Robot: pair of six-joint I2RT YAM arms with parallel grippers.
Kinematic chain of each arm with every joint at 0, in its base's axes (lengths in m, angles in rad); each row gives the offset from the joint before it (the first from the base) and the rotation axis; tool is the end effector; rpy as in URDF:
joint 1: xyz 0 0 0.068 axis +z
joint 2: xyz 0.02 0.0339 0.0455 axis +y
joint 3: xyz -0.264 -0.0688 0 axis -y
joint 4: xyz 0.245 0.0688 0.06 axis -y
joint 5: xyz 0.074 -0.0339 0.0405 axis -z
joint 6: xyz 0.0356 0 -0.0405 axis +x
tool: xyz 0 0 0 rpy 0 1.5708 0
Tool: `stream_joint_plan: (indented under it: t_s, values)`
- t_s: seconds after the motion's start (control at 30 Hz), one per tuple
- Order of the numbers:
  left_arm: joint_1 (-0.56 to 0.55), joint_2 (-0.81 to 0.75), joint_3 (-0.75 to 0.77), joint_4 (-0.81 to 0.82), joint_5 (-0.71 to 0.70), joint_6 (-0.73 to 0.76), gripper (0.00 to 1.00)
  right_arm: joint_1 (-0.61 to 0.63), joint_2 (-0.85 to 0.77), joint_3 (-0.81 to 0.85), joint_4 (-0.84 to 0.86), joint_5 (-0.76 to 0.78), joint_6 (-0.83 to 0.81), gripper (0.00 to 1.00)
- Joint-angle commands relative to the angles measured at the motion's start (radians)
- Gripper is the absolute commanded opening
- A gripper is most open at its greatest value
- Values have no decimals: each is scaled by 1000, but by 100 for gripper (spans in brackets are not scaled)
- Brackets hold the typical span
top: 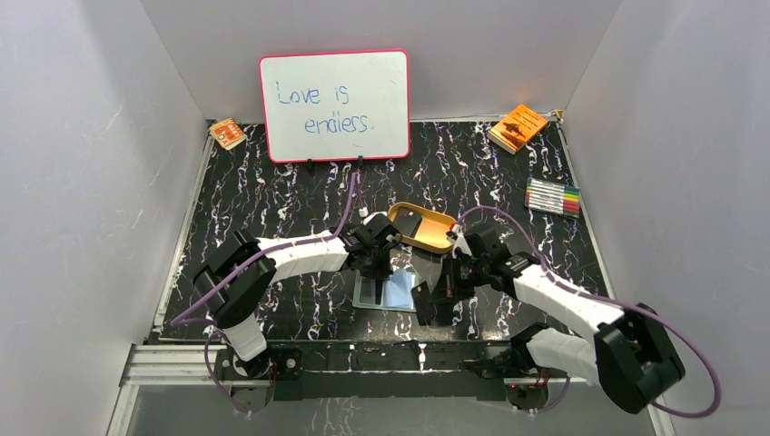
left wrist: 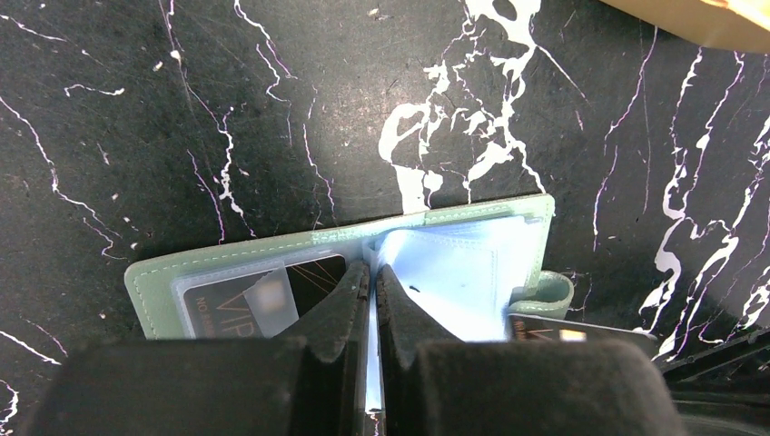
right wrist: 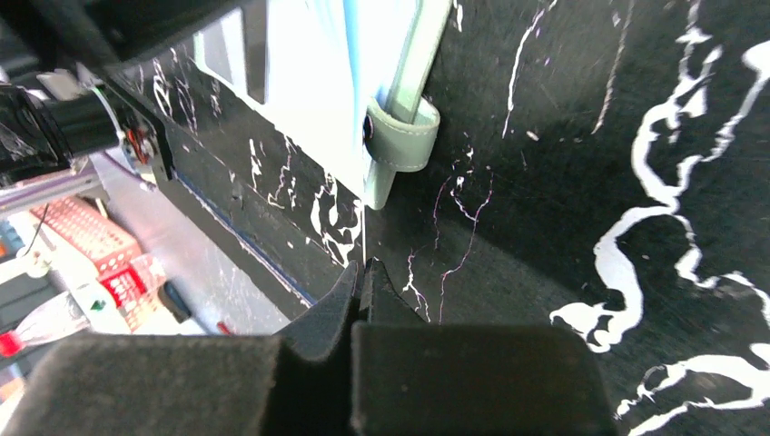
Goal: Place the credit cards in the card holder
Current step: Turn over the card slot in the card holder.
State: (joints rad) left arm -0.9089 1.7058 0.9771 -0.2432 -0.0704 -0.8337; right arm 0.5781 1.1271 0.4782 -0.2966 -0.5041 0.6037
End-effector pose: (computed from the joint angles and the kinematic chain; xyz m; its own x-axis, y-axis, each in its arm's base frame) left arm 0.2109 -0.2667 0.1663 -0.9058 -0.0392 -0.4219 0.1366 0.9155 -0.3783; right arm 0.1578 0.1235 0.1664 -0.9651 -0.0361 -0.2595 -0.2033 0.7280 0.6547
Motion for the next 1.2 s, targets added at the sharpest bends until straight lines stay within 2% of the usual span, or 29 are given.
stream_joint_plan:
  t_s: [0.0, 0.6, 1.17]
  values:
    - [-6, 46, -36, -83, -17, 17, 0, 2, -119, 47, -10, 103, 7, 0]
    - [-5, 45, -41, -83, -16, 17, 0, 2, 90, 200, 30, 56, -87, 0]
    - [-5, 35, -40, -91, -23, 27, 0, 3, 175, 206, 56, 7, -105, 0]
